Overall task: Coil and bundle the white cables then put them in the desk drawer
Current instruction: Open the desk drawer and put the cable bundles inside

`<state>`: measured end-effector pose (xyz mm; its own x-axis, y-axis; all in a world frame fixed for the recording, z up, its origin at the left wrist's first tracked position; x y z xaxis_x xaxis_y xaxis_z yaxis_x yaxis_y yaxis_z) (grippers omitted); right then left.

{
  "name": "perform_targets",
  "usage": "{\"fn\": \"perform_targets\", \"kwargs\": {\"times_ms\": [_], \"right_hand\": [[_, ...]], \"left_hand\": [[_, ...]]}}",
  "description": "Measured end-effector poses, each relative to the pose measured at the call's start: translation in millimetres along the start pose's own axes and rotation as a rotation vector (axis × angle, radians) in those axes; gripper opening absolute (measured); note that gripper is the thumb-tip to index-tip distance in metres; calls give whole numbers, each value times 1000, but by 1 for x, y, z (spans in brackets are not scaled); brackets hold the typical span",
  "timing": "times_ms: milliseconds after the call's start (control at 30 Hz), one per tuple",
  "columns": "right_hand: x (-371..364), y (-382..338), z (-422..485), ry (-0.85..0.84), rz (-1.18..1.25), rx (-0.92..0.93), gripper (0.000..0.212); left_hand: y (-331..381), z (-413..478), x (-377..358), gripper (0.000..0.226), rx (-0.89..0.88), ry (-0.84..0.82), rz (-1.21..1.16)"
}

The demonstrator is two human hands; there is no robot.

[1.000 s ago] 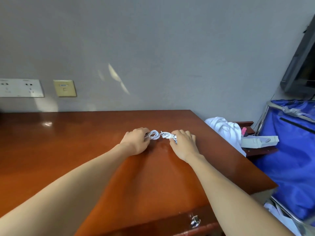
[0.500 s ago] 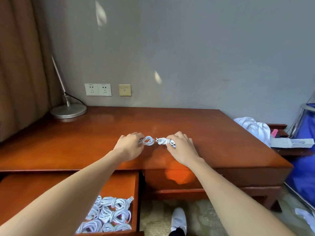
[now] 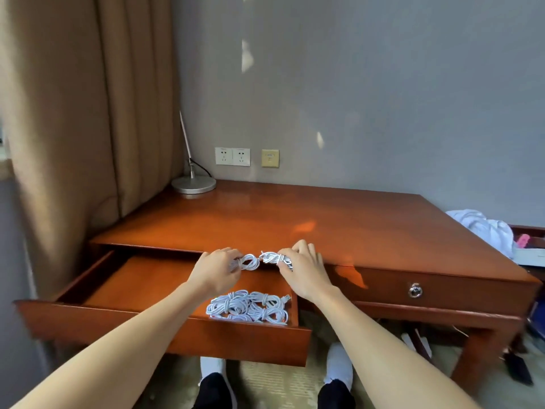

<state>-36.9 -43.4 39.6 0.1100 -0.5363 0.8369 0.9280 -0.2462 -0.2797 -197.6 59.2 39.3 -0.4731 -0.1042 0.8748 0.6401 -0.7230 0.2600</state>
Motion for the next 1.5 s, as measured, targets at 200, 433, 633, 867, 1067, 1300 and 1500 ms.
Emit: {"fn": "perform_targets", "kwargs": {"times_ms": [200, 433, 633, 867, 1067, 1300, 1500], "right_hand": [[-32, -17, -24, -59, -6, -49, 29], [-57, -6, -33, -53, -18, -168, 28], [-74, -9, -29, -86, -49, -160, 29], [-76, -3, -28, -67, -85, -175, 36], [-82, -7, -30, -156, -84, -120, 45], [-85, -9, -32, -159, -32, -121, 37], [-83, -11, -36, -135, -6, -128, 30]], "left_hand": [[-24, -18, -20, 35, 110, -51, -39], [-41, -17, -47, 37, 160, -69, -78], [-50, -13, -69, 37, 160, -103, -65], [-58, -11, -76, 43, 139, -118, 110], [-54, -18, -95, 55, 133, -267, 82], [-50, -21, -93, 52, 171, -287, -14], [-53, -26, -103, 56, 185, -347, -45]]}}
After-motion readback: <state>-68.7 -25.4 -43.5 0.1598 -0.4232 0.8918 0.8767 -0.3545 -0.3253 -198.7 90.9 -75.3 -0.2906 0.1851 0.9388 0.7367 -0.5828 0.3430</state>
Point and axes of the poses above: each hand's wrist, its own z-axis towards the middle knuckle, its own x-axis out of the back of the hand, y = z × x, the point moved 10 cm from there along z, towards the middle knuckle, and after that the axes turned 11 degrees about y, right-handed, at the moved point
